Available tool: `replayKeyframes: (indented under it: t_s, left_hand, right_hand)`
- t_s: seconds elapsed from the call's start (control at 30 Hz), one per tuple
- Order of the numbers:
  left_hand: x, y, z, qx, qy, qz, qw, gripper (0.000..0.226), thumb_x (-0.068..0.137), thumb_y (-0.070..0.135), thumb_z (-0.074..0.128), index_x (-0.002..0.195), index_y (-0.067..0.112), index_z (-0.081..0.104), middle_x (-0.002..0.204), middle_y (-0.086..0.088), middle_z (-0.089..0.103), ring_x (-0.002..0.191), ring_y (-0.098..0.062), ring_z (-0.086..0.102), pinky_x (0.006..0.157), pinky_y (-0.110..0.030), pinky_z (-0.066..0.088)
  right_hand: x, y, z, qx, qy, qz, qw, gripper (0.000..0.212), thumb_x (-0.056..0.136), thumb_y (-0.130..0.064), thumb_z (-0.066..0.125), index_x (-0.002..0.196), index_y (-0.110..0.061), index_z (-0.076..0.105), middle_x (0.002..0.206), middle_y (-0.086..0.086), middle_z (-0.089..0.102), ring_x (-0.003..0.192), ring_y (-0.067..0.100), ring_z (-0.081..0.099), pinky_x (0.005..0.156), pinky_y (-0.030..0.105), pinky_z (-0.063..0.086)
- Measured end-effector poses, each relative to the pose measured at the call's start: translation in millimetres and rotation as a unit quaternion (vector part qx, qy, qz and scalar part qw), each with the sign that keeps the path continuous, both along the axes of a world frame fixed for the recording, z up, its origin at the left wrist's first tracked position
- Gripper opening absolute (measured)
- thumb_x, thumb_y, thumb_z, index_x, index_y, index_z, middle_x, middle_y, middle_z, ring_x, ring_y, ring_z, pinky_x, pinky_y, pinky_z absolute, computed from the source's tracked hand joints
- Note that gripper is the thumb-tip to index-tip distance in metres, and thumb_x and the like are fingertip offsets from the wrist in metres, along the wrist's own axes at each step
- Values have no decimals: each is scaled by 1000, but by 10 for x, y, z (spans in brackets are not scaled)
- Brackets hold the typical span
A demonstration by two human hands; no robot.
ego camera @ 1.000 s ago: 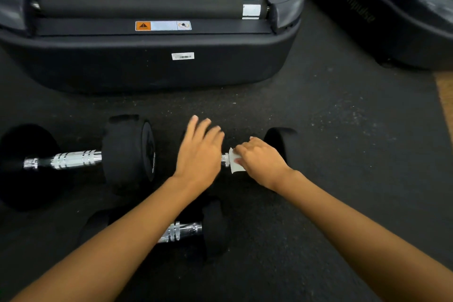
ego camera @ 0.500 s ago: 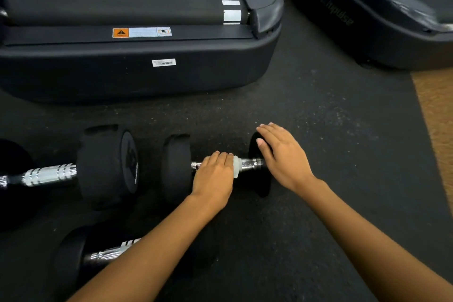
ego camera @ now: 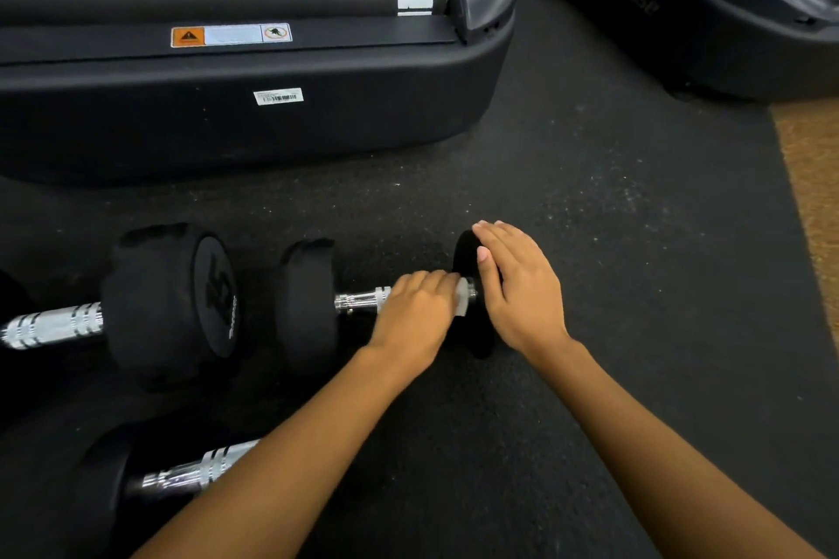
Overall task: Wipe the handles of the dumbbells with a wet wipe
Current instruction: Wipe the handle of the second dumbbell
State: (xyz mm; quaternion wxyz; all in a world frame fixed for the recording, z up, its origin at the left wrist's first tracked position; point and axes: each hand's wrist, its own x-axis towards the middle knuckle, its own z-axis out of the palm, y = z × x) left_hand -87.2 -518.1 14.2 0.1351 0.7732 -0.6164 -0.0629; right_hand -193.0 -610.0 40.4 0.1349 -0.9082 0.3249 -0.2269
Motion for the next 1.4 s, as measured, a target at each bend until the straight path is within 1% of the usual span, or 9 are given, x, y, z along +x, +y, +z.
replayKeyframes:
  t_s: [0.2, 0.33, 0.5, 0.7, 0.9, 1.1, 1.23, 1.33, 1.4]
  left_hand:
    - [260, -33, 107, 95, -58, 56, 992, 40, 101, 30, 24, 106, 12, 59, 102, -7, 66, 92, -25, 61, 87, -35, 39]
    - [58, -269, 182, 126, -15, 34, 991, 32, 100, 25, 30, 108, 9, 57, 106, -11, 64, 96, -28, 60, 81, -35, 41]
    - [123, -165, 115, 74, 2, 7, 997, 30, 100, 25, 32, 113, 11, 55, 110, -8, 62, 98, -25, 59, 91, -37, 41]
    - [207, -242, 263, 177, -16, 14, 984, 33, 101, 24, 27, 109, 14, 58, 109, -9, 63, 98, -28, 59, 84, -39, 40]
    - [110, -144, 59, 52, 25, -12, 998, 31, 99, 27, 33, 116, 13, 55, 112, -7, 63, 99, -24, 59, 91, -37, 41]
    - [110, -206, 112, 86, -6, 45, 995, 34, 99, 28, 30, 102, 11, 60, 99, -8, 66, 90, -27, 62, 85, -37, 41]
    - [34, -169, 90, 19, 47, -4, 999, 23, 97, 21, 40, 108, 12, 58, 106, -8, 64, 97, -26, 59, 88, -32, 37]
    - [137, -12, 5, -45, 109, -6, 993, 34, 95, 25, 47, 127, 15, 53, 125, -2, 59, 114, -19, 53, 102, -28, 28]
    - [126, 49, -25, -73, 100, 5, 992, 38, 90, 24, 57, 127, 16, 54, 126, 0, 58, 116, -17, 50, 104, -27, 27]
  right_hand:
    - [5, 2, -32, -22, -2, -3, 1000, 45, 97, -28, 29, 128, -8, 55, 130, 7, 57, 127, 21, 47, 110, 34, 31]
    - [5, -7, -56, -26, -9, -1, 1000, 44, 97, -28, 29, 127, -8, 55, 130, 7, 57, 127, 20, 47, 110, 34, 32]
    - [-8, -17, -63, -32, -22, 4, 999, 44, 97, -27, 30, 127, -7, 56, 129, 7, 58, 126, 20, 48, 109, 35, 32]
    - [3, -27, -82, -34, -28, 1, 999, 43, 97, -26, 31, 126, -8, 57, 129, 6, 58, 126, 19, 48, 109, 33, 32]
    - [-1, -17, -81, -39, -31, 1, 999, 43, 97, -26, 31, 126, -8, 57, 129, 6, 59, 125, 19, 49, 109, 32, 32]
    - [-1, -21, -90, -37, -31, 3, 999, 43, 97, -27, 31, 127, -8, 56, 129, 6, 58, 126, 19, 48, 110, 34, 32]
    - [2, -25, -88, -38, -35, 1, 999, 43, 97, -26, 31, 126, -8, 57, 129, 7, 59, 126, 20, 48, 109, 33, 32]
    - [-3, -25, -96, -39, -33, 1, 999, 43, 97, -26, 31, 127, -8, 56, 129, 6, 59, 126, 20, 48, 109, 33, 33]
    - [-4, -27, -98, -35, -33, 2, 999, 43, 97, -26, 31, 127, -8, 56, 129, 6, 58, 126, 20, 48, 109, 35, 34]
